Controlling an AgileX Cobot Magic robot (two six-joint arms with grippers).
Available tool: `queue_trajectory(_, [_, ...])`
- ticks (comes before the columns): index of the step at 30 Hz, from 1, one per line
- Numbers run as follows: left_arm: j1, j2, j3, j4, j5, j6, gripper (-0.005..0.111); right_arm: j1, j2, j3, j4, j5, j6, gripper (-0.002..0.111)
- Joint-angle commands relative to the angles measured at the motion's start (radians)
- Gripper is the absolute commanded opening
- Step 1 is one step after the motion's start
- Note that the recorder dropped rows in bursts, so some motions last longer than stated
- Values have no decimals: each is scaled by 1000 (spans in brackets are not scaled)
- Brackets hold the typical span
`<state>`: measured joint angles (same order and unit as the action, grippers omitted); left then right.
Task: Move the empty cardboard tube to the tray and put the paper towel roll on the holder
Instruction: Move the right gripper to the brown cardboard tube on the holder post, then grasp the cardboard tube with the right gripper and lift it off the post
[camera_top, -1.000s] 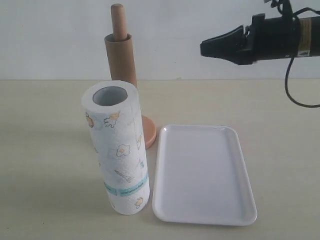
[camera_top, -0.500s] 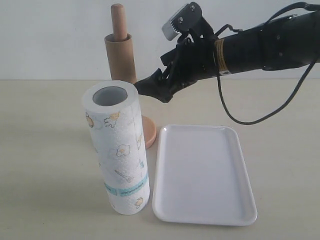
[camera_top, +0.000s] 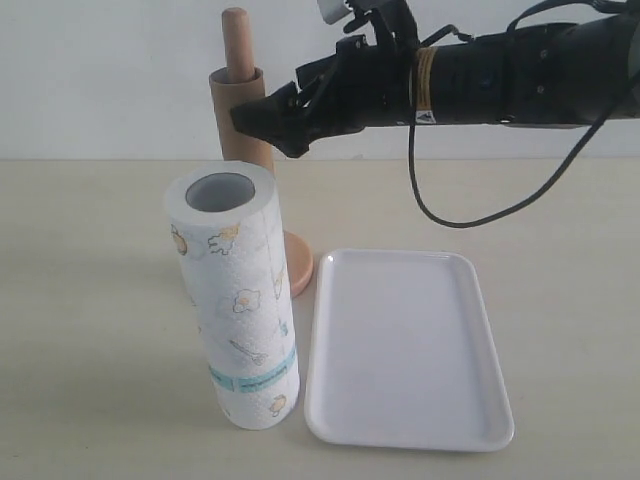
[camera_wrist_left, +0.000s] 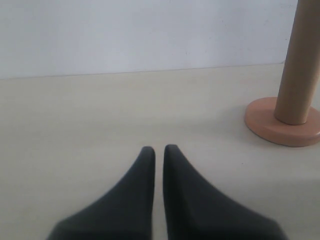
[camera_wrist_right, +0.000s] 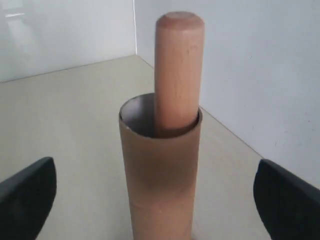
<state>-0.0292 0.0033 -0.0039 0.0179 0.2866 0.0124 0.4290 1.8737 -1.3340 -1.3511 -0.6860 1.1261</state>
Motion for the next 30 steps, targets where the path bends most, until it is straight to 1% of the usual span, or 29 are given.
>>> queue_trajectory(1, [-4, -3, 4, -10, -3, 4, 6, 1, 56, -51, 40, -10, 24, 105])
queue_trajectory(15, [-4, -3, 4, -10, -3, 4, 6, 3, 162, -134, 65, -104, 54, 105])
queue_trajectory(22, [-4, -3, 4, -10, -3, 4, 6, 23, 162, -136, 85, -55, 44, 105])
queue_trajectory(30, [-4, -3, 4, -10, -3, 4, 6, 25, 162, -136, 85, -47, 54, 105])
